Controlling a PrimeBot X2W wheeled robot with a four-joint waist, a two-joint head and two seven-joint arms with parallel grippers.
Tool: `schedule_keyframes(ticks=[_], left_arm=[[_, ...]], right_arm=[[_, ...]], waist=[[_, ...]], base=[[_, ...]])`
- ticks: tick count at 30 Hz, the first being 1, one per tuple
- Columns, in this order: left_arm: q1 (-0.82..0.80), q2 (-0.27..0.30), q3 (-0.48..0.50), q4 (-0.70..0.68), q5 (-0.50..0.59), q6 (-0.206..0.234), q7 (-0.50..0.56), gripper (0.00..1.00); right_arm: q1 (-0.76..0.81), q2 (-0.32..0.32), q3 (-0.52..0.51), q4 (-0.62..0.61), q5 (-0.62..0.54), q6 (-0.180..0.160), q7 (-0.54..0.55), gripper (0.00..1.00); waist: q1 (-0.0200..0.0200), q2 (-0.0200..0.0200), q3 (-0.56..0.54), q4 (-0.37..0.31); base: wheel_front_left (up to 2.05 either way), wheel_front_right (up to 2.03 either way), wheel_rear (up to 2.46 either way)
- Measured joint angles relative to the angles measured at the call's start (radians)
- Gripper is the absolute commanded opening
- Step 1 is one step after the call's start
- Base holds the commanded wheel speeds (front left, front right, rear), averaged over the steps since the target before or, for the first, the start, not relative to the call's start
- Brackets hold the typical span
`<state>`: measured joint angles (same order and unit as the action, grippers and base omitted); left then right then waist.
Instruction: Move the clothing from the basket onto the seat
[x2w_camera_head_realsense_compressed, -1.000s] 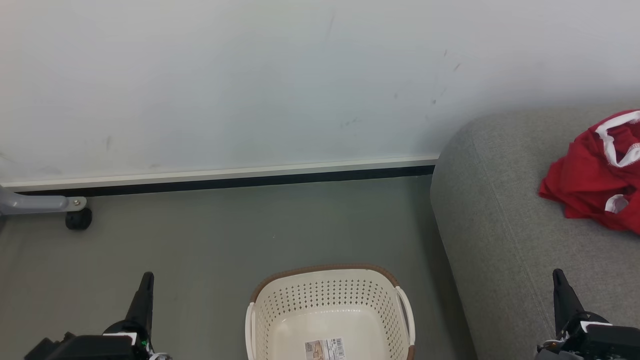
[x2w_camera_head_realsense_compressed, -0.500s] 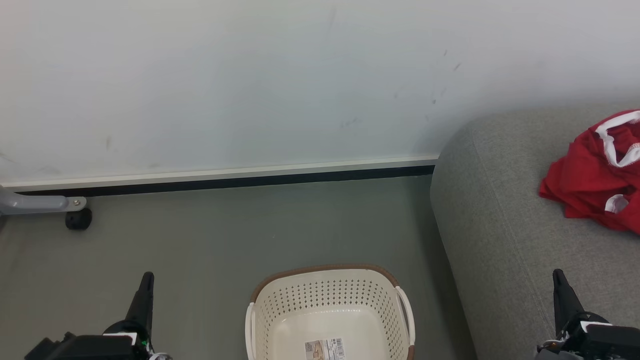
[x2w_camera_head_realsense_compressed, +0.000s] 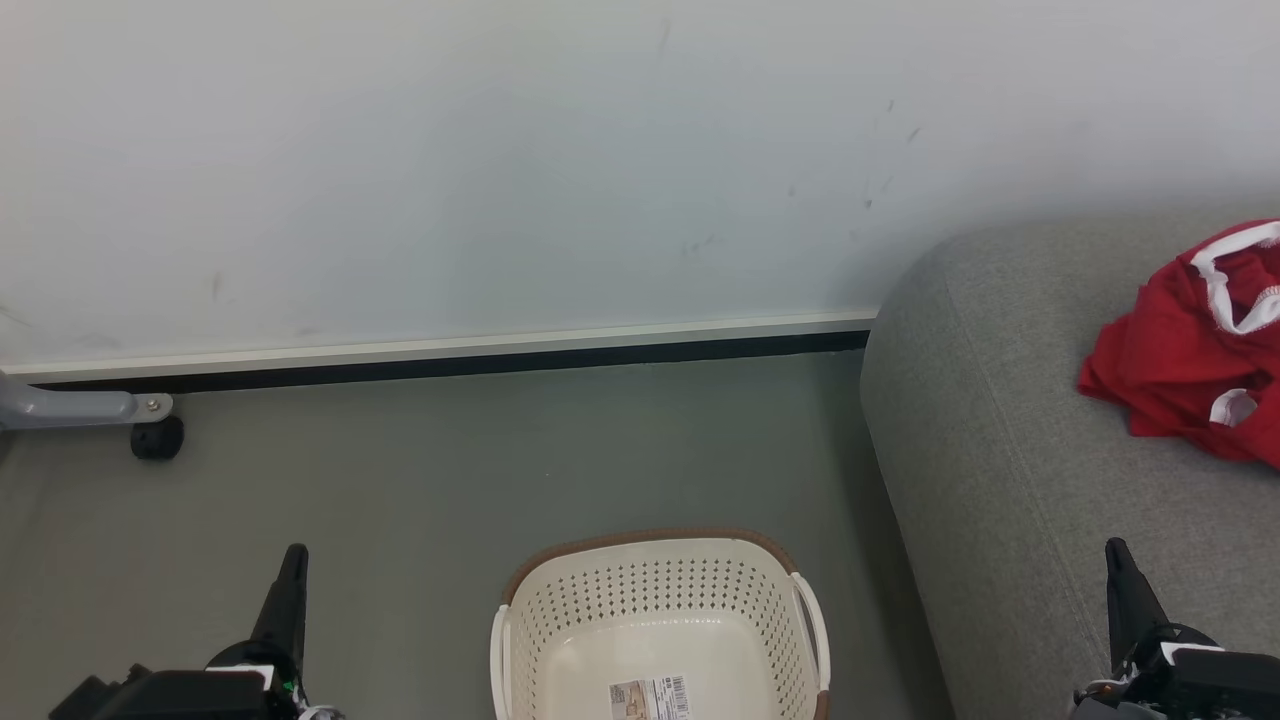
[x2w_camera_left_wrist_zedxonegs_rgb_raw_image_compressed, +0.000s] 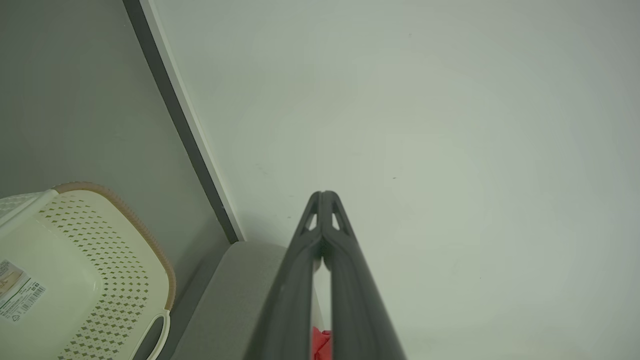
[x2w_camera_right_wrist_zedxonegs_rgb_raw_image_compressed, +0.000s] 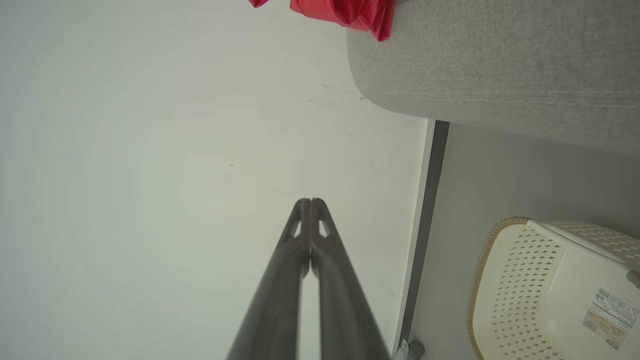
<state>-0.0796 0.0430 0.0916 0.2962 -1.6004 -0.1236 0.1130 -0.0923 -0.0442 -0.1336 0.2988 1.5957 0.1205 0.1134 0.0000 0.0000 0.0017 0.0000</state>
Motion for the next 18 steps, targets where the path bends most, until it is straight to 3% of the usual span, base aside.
schedule_keyframes(ticks=[18], left_arm=[[0.000, 0.000, 0.000, 0.000, 0.000, 0.000, 0.000, 0.00]], right_arm=[[0.000, 0.000, 0.000, 0.000, 0.000, 0.000, 0.000, 0.00]], waist=[[0.0000, 0.0000, 0.000, 0.000]], base=[[0.00, 0.00, 0.00]])
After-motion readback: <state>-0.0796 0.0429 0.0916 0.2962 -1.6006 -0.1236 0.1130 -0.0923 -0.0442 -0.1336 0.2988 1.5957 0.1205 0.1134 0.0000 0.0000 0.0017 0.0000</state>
